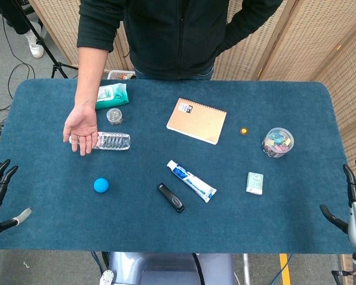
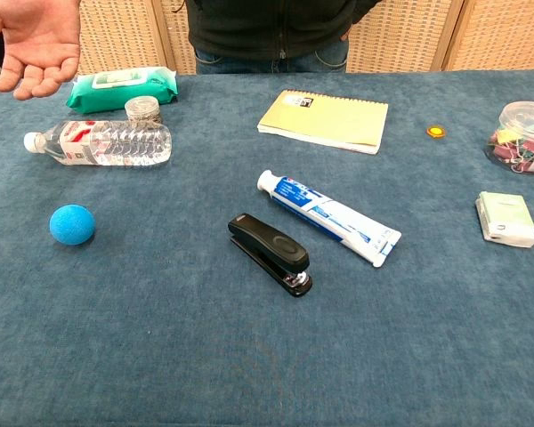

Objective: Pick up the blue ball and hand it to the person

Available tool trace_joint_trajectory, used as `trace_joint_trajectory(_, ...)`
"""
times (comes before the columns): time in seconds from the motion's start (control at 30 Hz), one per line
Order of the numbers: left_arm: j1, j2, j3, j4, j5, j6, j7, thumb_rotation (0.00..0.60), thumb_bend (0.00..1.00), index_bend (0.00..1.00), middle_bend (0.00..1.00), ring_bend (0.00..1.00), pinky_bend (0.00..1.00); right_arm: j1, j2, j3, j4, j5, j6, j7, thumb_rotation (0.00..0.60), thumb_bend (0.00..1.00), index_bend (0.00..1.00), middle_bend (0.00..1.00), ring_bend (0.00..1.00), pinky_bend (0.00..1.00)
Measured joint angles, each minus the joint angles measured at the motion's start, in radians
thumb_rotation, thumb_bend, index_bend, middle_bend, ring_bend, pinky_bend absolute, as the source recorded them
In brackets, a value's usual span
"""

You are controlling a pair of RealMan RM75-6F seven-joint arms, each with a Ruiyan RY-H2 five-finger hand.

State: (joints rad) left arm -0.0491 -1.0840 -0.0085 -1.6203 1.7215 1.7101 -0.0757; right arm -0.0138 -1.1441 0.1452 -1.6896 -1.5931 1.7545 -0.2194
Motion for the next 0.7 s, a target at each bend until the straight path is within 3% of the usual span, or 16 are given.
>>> trace_joint_trajectory(0.37, -0.017, 0.005, 0.032, 0.008, 0.029, -0.067, 0.007, 0.600, 0.00, 0.00, 0.00, 0.00, 0.00, -0.008, 0.024, -0.002, -0.032, 0.016, -0.010, 0.033, 0.600, 0.00, 0.00, 0.00, 0.00, 0.00)
trace_joint_trajectory(0.57, -0.083, -0.034, 0.058, 0.035, 0.015, -0.273, 0.030, 0.600, 0.00, 0.05, 0.00, 0.00, 0.03, -0.007, 0.038, 0.005, -0.032, 0.039, -0.023, 0.069, 0.600, 0.00, 0.00, 0.00, 0.00, 0.00)
trace_joint_trajectory(0.7, -0.166, -0.120, 0.058, 0.095, -0.012, -0.437, 0.006, 0.600, 0.00, 0.08, 0.00, 0.00, 0.04, -0.007, 0.046, 0.007, -0.036, 0.063, -0.040, 0.084, 0.600, 0.00, 0.00, 0.00, 0.00, 0.00)
